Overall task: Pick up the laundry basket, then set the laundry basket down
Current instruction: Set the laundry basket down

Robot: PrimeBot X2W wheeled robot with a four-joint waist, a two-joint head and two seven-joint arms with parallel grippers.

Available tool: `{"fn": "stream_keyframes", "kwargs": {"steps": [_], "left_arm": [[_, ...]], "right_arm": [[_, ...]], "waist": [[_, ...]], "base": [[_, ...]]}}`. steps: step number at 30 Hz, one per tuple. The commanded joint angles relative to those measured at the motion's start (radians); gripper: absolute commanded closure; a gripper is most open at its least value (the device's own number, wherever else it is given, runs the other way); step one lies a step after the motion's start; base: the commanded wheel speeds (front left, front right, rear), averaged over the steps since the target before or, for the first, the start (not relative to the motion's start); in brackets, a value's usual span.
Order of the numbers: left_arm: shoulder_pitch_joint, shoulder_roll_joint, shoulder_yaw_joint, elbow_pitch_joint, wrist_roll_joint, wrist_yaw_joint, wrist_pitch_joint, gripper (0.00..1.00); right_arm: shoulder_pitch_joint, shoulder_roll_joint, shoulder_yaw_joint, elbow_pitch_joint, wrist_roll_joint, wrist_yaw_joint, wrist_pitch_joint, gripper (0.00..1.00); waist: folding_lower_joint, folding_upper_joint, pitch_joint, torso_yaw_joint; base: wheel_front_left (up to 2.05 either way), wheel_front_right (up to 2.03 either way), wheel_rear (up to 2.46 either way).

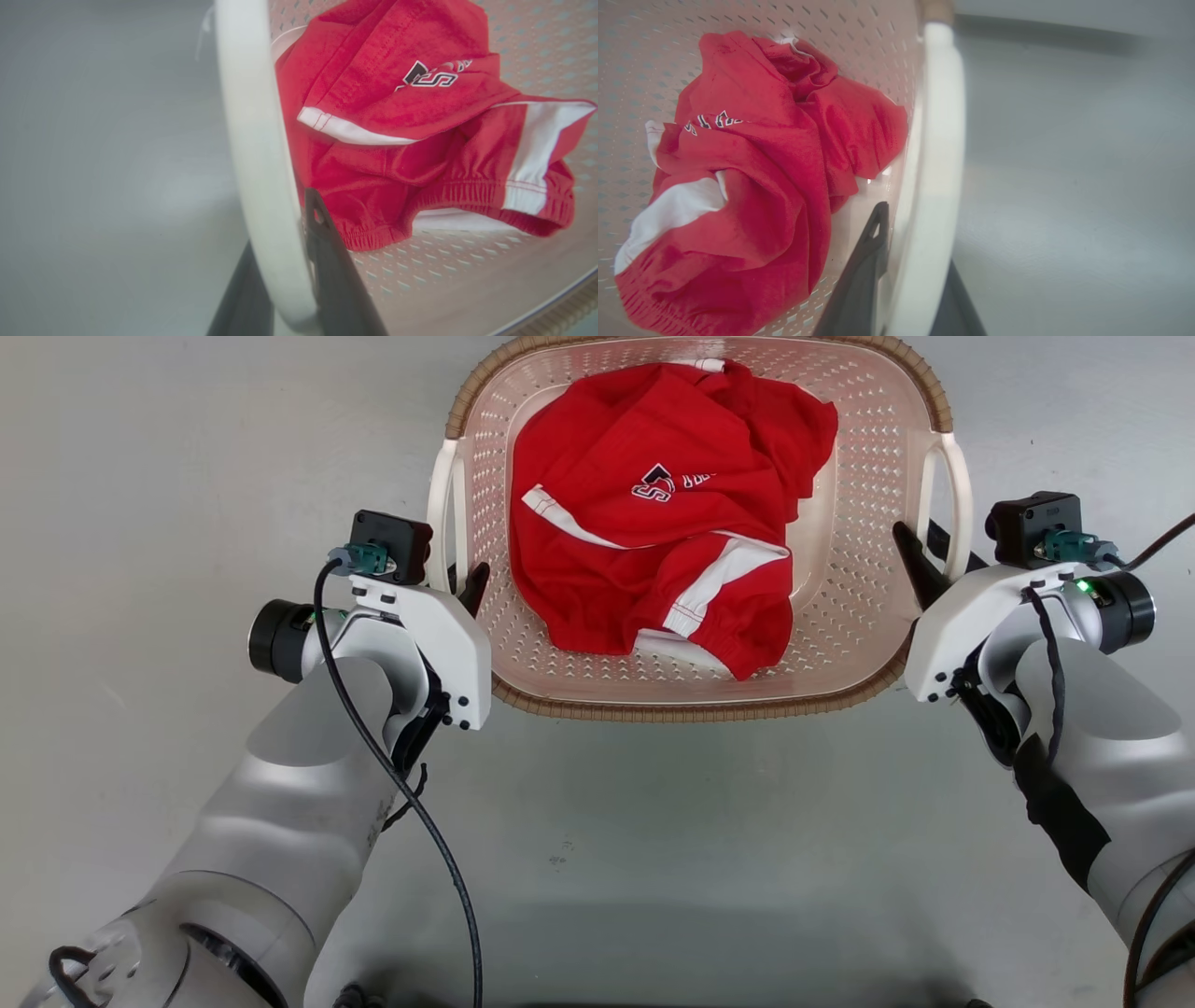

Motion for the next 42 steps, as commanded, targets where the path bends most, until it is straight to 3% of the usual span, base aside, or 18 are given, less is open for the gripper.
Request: {"fn": "stream_keyframes", "kwargs": {"steps": [1,29,30,31,32,42], "left_arm": [[0.003,0.09,0.001,0.026,0.0,0.013,0.004,1.0],[-0.023,0.088,-0.042,0.023,-0.035,0.013,-0.004,1.0],[-0.023,0.088,-0.043,0.021,-0.037,0.013,-0.012,0.71],[-0.024,0.088,-0.044,0.02,-0.038,0.013,-0.019,0.33],[-0.025,0.088,-0.048,0.018,-0.036,0.013,-0.027,0.0],[-0.027,0.096,-0.083,-0.023,-0.044,0.013,-0.097,0.0]], "right_arm": [[0.059,-0.063,-0.021,0.006,-0.028,-0.014,-0.014,1.0],[0.099,-0.063,-0.128,-0.064,-0.156,-0.014,-0.014,1.0],[0.099,-0.063,-0.13,-0.067,-0.159,-0.014,-0.014,0.79],[0.099,-0.063,-0.131,-0.071,-0.163,-0.014,-0.014,0.21],[0.099,-0.063,-0.133,-0.078,-0.166,-0.014,-0.014,0.0],[0.118,-0.063,-0.116,-0.151,-0.181,-0.014,-0.014,0.0]], "waist": [[0.0,0.0,0.001,0.0],[0.0,0.0,0.039,0.006],[0.0,0.0,0.039,0.006],[0.0,0.0,0.04,0.006],[0.0,0.0,0.041,0.006],[0.0,0.0,0.048,0.01]], "base": [[0.0,0.0,0.0],[0.0,0.0,0.0],[0.0,0.0,0.0],[0.0,0.0,0.0],[0.0,0.0,0.0],[0.0,0.0,0.0]]}}
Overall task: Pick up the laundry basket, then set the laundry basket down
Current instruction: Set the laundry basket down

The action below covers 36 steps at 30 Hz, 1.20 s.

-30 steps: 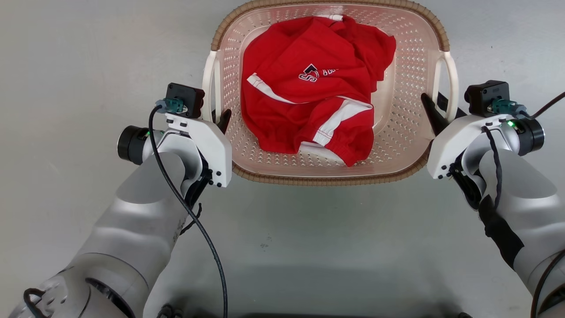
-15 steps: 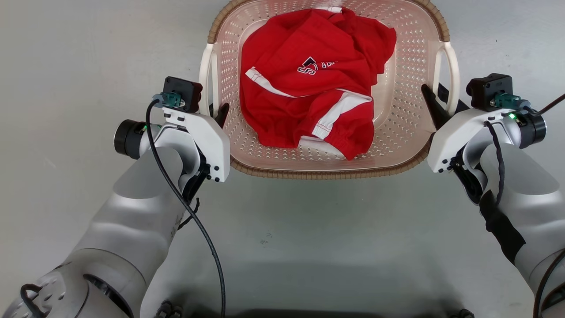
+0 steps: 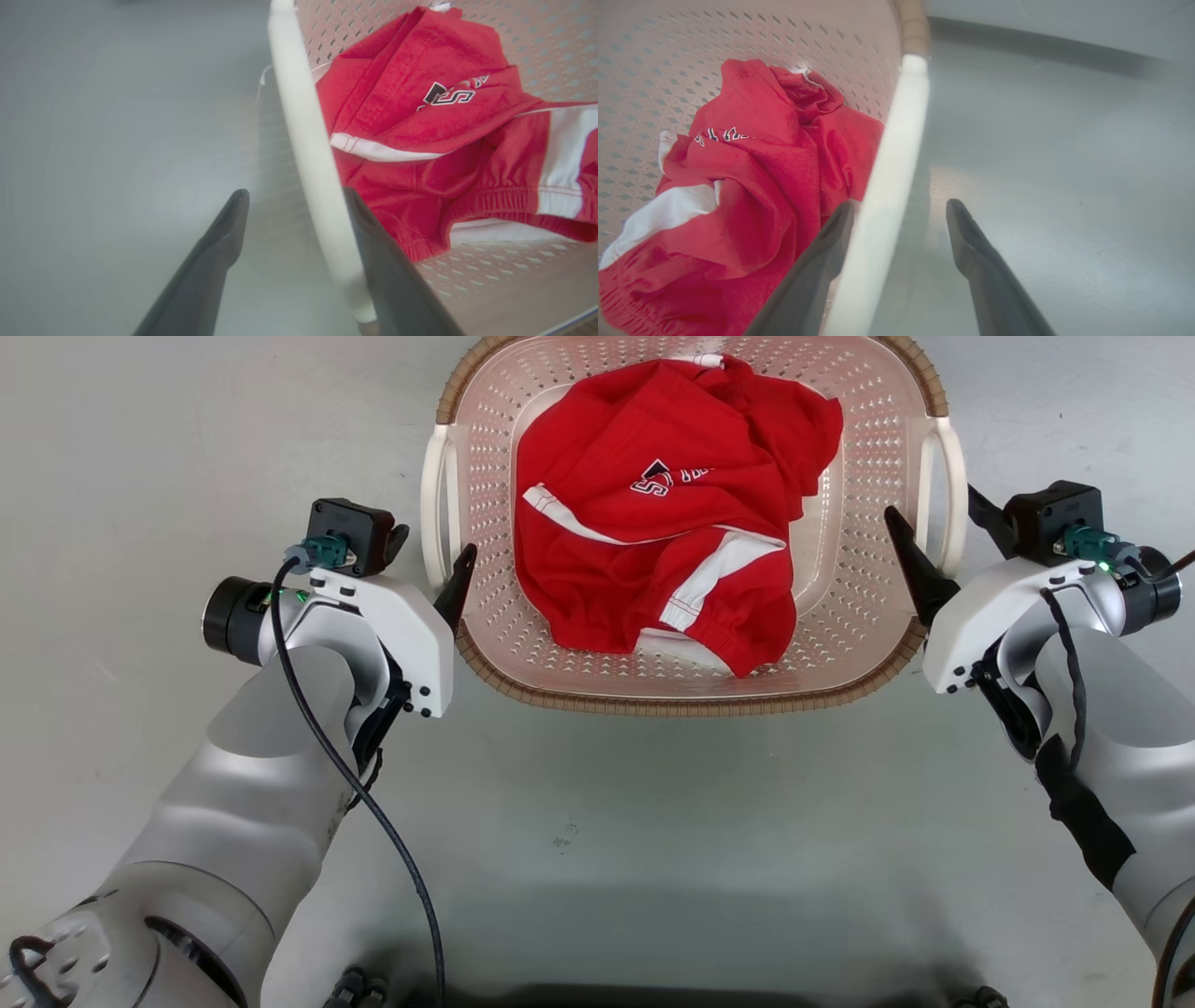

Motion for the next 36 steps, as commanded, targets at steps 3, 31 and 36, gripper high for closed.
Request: {"fn": "stream_keyframes", "kwargs": {"steps": [3,31,36], "left_arm": [[-0.005,0.039,0.001,-0.018,-0.018,0.009,-0.02,0.0],[0.018,0.052,-0.072,-0.038,-0.128,0.009,-0.048,0.0],[0.04,0.051,-0.076,-0.04,-0.157,0.009,-0.049,0.0]], "right_arm": [[0.071,-0.009,0.027,-0.017,0.004,-0.006,-0.006,0.0],[0.064,-0.016,0.099,-0.012,0.063,-0.006,-0.006,0.0],[0.07,-0.015,0.106,0.001,0.074,-0.006,-0.006,0.0]], "waist": [[0.0,0.0,0.001,0.002],[0.0,0.0,-0.047,0.007],[0.0,0.0,-0.08,0.008]], "base": [[0.0,0.0,0.0],[0.0,0.0,0.0],[0.0,0.0,0.0]]}}
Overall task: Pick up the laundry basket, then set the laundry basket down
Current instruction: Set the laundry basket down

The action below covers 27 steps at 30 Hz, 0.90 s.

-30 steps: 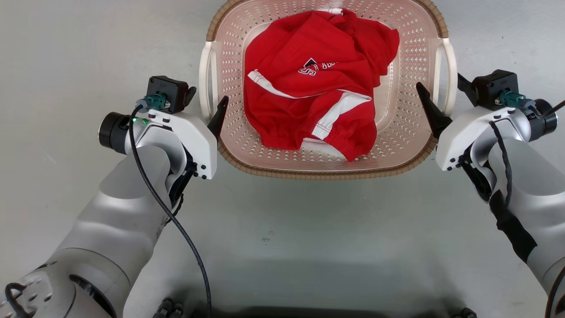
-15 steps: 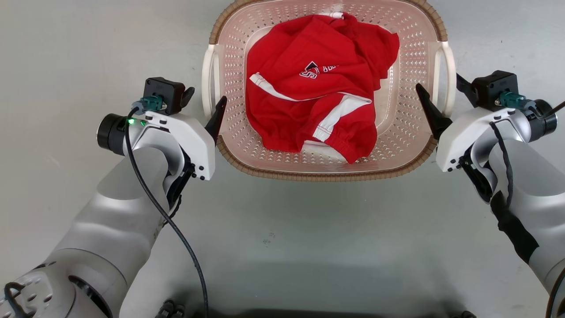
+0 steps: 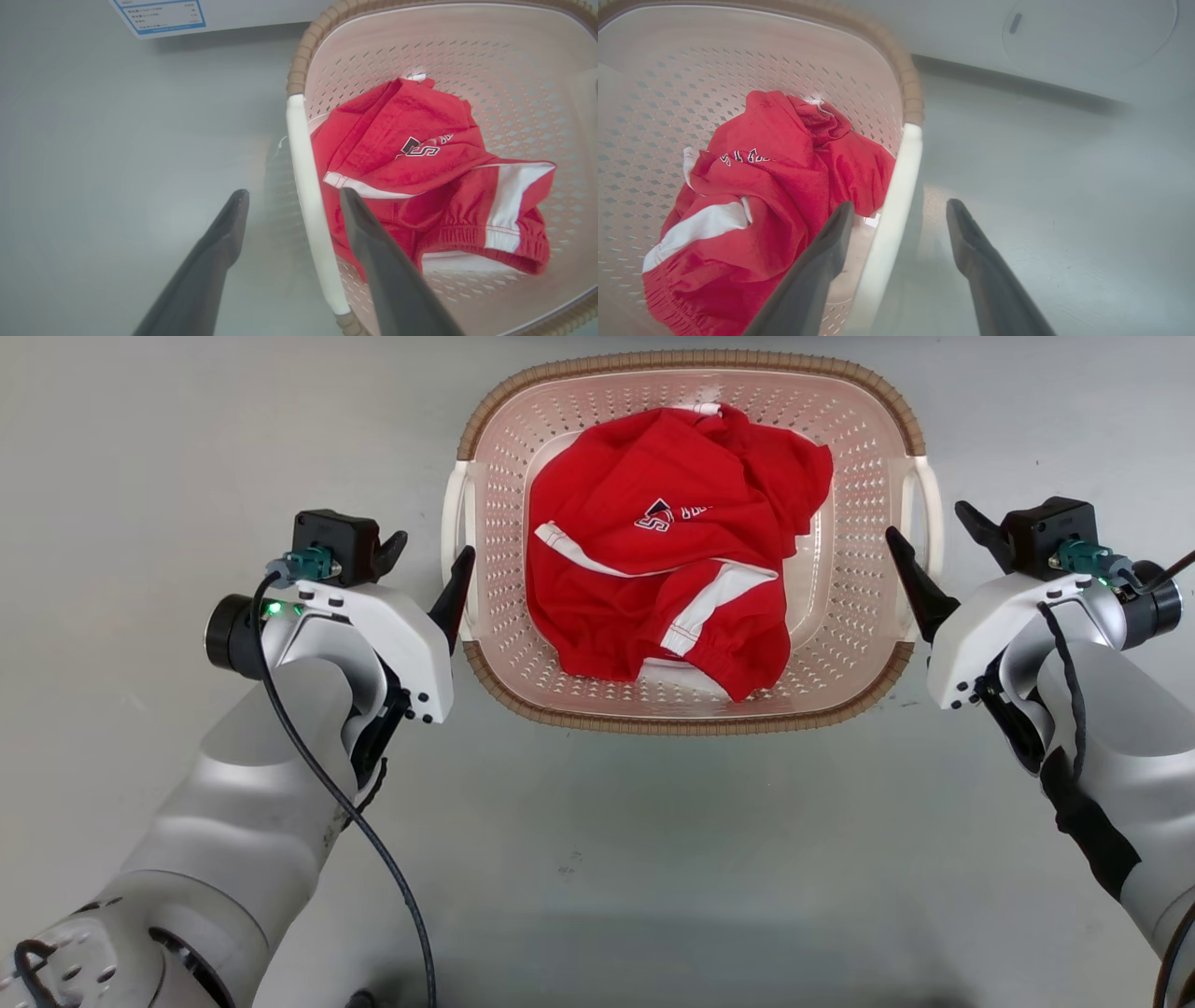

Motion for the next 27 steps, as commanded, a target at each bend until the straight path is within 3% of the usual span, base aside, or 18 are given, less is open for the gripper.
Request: {"fn": "stream_keyframes", "kwargs": {"steps": [1,27], "left_arm": [[0.039,0.029,0.007,-0.005,-0.019,0.009,-0.009,0.0],[0.202,0.065,-0.004,-0.01,-0.14,0.009,-0.008,0.0]], "right_arm": [[0.067,0.002,0.014,0.004,0.015,-0.004,-0.006,0.0],[0.152,0.008,0.075,0.018,0.113,-0.004,-0.006,0.0]], "waist": [[0.0,0.0,-0.021,0.0],[0.0,0.0,-0.364,0.007]], "base": [[0.0,0.0,0.0],[0.0,0.0,0.0]]}}
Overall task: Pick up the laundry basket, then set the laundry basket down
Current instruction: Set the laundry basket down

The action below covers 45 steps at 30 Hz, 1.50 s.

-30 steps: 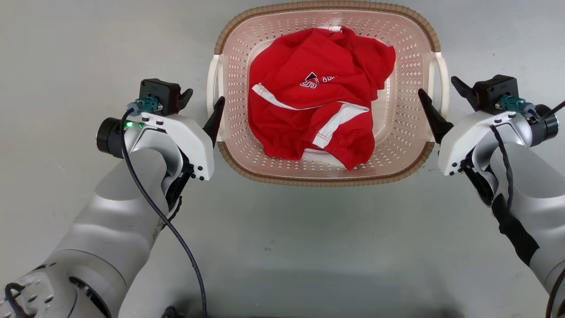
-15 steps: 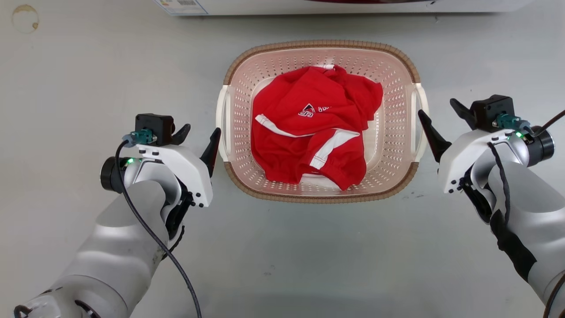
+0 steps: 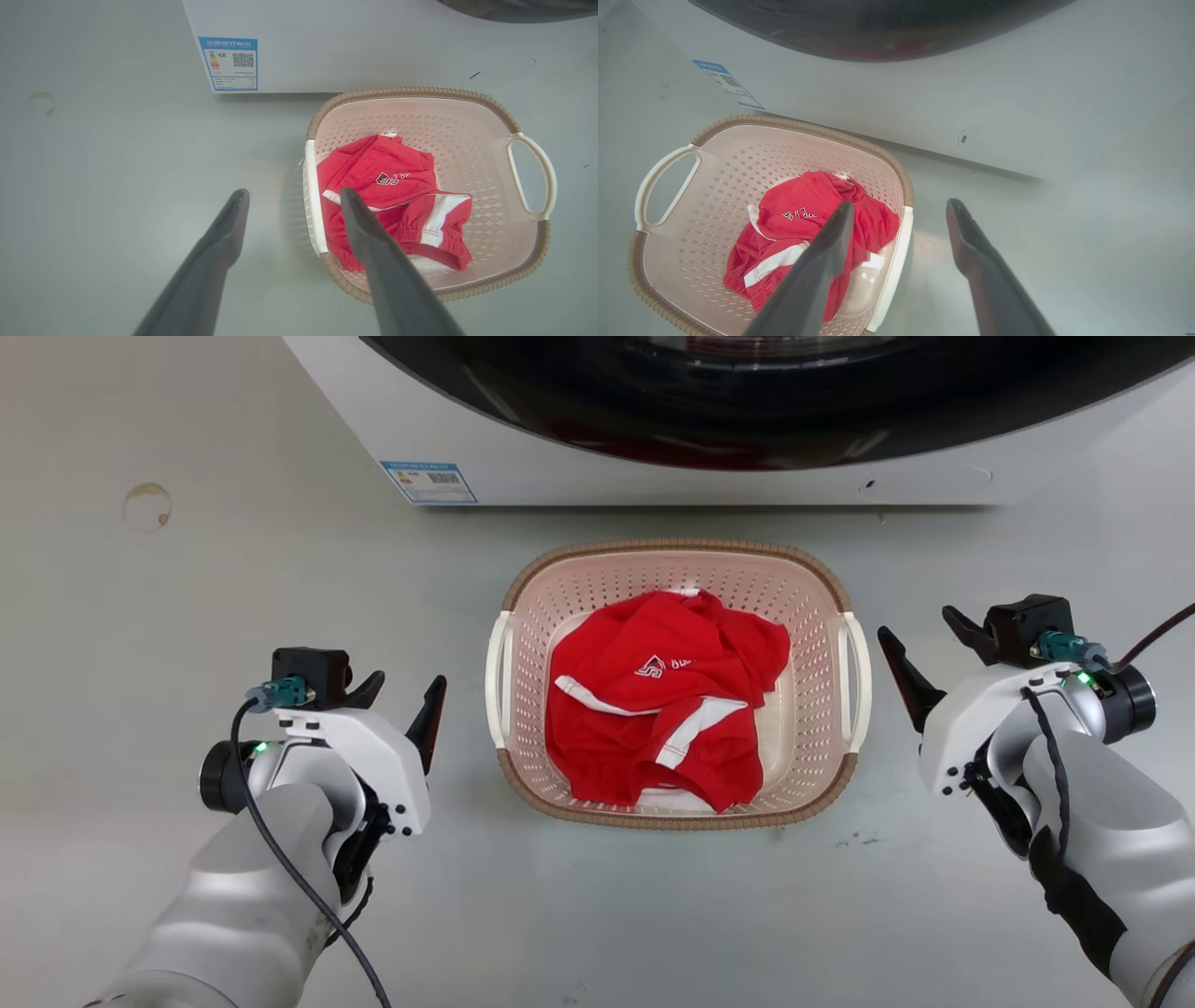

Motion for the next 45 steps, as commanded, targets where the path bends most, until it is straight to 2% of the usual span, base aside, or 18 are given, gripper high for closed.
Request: {"fn": "stream_keyframes", "kwargs": {"steps": [1,7,13,21,31,39,45], "left_arm": [[0.019,0.036,0.014,-0.003,-0.009,0.009,-0.009,0.0],[0.058,0.054,0.033,-0.01,-0.017,0.009,-0.014,0.0],[0.098,0.079,0.096,-0.035,0.007,0.009,-0.015,0.0],[0.177,0.116,0.223,-0.102,0.103,0.01,-0.015,0.0],[0.293,0.152,0.371,-0.22,0.232,0.033,-0.015,0.0],[0.39,0.17,0.456,-0.321,0.307,0.066,-0.015,0.0],[0.475,0.203,0.526,-0.446,0.352,0.113,-0.015,0.0]], "right_arm": [[0.04,0.003,0.011,-0.013,0.008,-0.004,-0.006,0.0],[0.073,0.003,-0.006,-0.042,0.018,-0.004,-0.006,0.0],[0.115,0.003,-0.037,-0.07,0.015,-0.004,-0.006,0.0],[0.171,-0.001,-0.089,-0.124,-0.013,-0.004,-0.006,0.0],[0.229,-0.02,-0.133,-0.205,-0.057,-0.004,-0.006,0.0],[0.282,-0.063,-0.202,-0.276,-0.069,-0.004,-0.006,0.0],[0.354,-0.1,-0.311,-0.351,-0.1,-0.004,-0.006,0.0]], "waist": [[0.0,0.0,-0.045,0.0],[0.0,0.0,-0.131,-0.005],[0.0,0.0,-0.215,-0.008],[0.0,0.0,-0.327,-0.009],[0.0,0.0,-0.43,-0.005],[0.0,0.0,-0.497,0.008],[0.0,0.0,-0.53,0.017]], "base": [[0.0,0.0,0.0],[0.0,0.0,0.0],[0.0,0.0,0.0],[0.0,0.0,0.0],[0.0,0.0,0.0],[0.0,0.0,0.0],[0.0,0.0,0.0]]}}
